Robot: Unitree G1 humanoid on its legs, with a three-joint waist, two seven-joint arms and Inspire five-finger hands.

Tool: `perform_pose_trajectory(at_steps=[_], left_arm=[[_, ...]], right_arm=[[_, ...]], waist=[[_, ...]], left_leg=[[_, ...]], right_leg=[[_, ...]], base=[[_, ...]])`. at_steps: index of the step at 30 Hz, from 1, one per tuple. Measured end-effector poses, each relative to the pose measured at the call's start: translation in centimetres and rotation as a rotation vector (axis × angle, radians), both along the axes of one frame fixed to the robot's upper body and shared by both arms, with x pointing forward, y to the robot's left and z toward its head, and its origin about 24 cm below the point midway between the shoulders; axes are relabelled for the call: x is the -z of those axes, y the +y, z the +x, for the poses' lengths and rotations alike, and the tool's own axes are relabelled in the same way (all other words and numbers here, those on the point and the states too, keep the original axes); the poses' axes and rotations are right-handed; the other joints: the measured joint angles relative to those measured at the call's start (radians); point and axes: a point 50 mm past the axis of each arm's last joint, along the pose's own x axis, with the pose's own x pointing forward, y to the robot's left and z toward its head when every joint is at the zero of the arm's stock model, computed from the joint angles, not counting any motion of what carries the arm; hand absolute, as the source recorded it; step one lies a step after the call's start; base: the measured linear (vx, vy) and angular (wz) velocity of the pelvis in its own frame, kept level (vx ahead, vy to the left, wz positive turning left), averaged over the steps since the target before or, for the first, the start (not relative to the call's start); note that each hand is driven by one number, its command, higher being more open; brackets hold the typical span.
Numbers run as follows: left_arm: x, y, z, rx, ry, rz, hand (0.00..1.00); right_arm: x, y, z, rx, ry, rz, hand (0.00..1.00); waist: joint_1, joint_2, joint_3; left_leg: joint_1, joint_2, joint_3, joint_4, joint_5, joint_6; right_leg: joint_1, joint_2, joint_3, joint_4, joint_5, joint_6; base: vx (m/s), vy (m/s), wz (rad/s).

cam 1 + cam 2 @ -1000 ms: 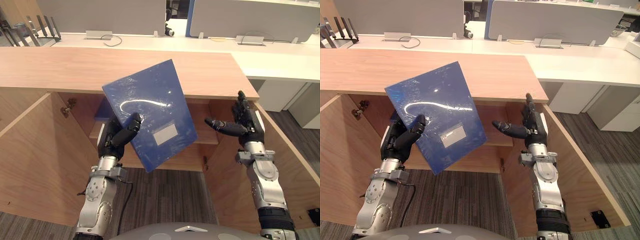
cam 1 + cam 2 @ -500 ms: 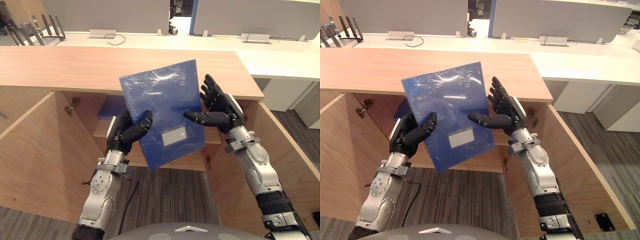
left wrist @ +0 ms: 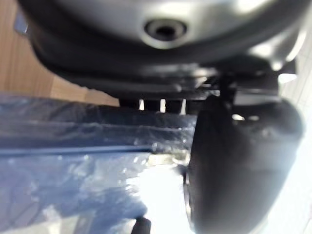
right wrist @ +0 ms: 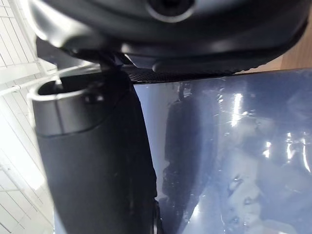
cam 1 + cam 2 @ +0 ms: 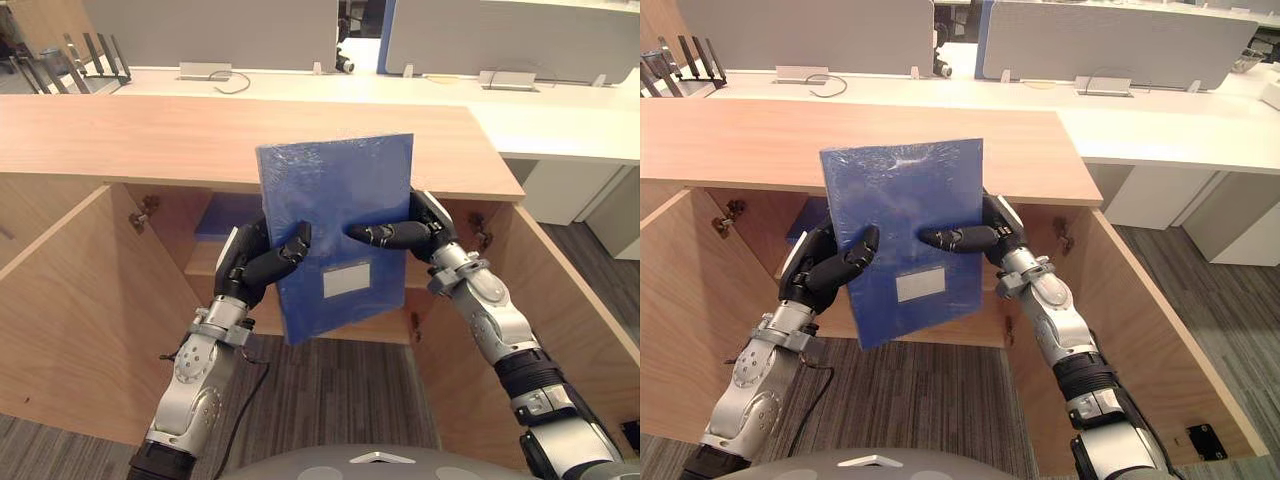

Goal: Walk over to the cabinet, pick up the folder, carry it to the office cabinet, place the folder inside the office cabinet, then close the office cabinet door

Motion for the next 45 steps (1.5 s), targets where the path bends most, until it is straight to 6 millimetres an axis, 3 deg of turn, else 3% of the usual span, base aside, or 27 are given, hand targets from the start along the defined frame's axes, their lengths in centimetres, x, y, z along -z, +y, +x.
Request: perform_pose_trajectory(at_steps=[6, 7, 15, 24, 29, 37, 38, 45], left_arm=[[-0.2, 0.8, 0.0, 0.034, 0.012, -0.056, 0.0], [-0.2, 0.8, 0.0, 0.04, 0.017, -0.06, 0.0], [0.0, 1.1, -0.1, 0.058, 0.05, -0.128, 0.0], [0.4, 1.5, 0.4, 0.086, 0.062, -0.13, 0.0], [1.8, 1.3, 0.2, 0.145, 0.12, -0.112, 0.0], [5.7, 1.0, -0.9, 0.226, 0.308, -0.192, 0.0], [6.1, 1.0, -1.0, 0.233, 0.326, -0.199, 1.0], [11.2, 1.8, -3.8, 0.304, 0.558, -0.233, 1.0]], right_arm=[[-0.4, 0.6, 1.3, -0.029, 0.0, -0.03, 1.0], [-0.3, 0.6, 1.5, -0.036, 0.009, -0.034, 0.0], [1.3, 1.6, 1.7, -0.118, 0.098, 0.061, 0.0], [4.8, 2.4, 0.0, -0.129, 0.279, 0.28, 0.0], [7.1, 1.7, -1.8, -0.126, 0.381, 0.287, 0.0], [10.6, 0.5, -5.4, -0.095, 0.53, 0.299, 0.0], [10.9, 0.4, -5.7, -0.092, 0.546, 0.302, 0.0], [15.1, 0.0, -10.9, -0.057, 0.762, 0.317, 0.0]], waist=[[0.003, -0.011, 0.0], [0.003, -0.011, 0.0], [0.008, -0.017, 0.0], [0.024, -0.03, -0.001], [0.023, -0.037, -0.001], [0.002, -0.044, -0.001], [0.001, -0.045, -0.001], [-0.022, -0.039, 0.006]], left_leg=[[0.0, 0.001, 0.01, 0.005, 0.0, 0.001], [-0.001, 0.001, 0.014, 0.007, 0.0, 0.001], [-0.012, 0.003, 0.015, 0.017, 0.0, 0.001], [-0.018, 0.003, 0.013, 0.02, -0.001, 0.0], [-0.021, 0.003, 0.012, 0.02, -0.001, -0.001], [-0.022, 0.003, 0.011, 0.02, -0.003, -0.002], [-0.022, 0.003, 0.011, 0.02, -0.003, -0.003], [-0.022, 0.001, 0.012, 0.015, -0.003, -0.002]], right_leg=[[-0.002, 0.002, 0.016, -0.003, 0.006, -0.001], [-0.003, 0.001, 0.019, -0.004, 0.009, -0.001], [-0.005, 0.002, 0.021, -0.018, 0.019, -0.001], [-0.006, 0.002, 0.02, -0.024, 0.02, -0.002], [-0.003, 0.002, 0.019, -0.035, 0.025, -0.002], [0.001, 0.003, 0.017, -0.045, 0.026, -0.001], [0.003, 0.003, 0.017, -0.049, 0.028, -0.001], [-0.005, 0.002, 0.017, -0.057, 0.034, 0.002]], base=[[-0.04, 0.005, -0.06], [-0.03, 0.01, -0.09], [-0.01, 0.004, -0.01], [0.0, 0.0, 0.0], [0.0, 0.0, 0.0], [0.0, 0.0, 0.0], [0.0, 0.0, 0.0], [0.0, 0.0, 0.0]])
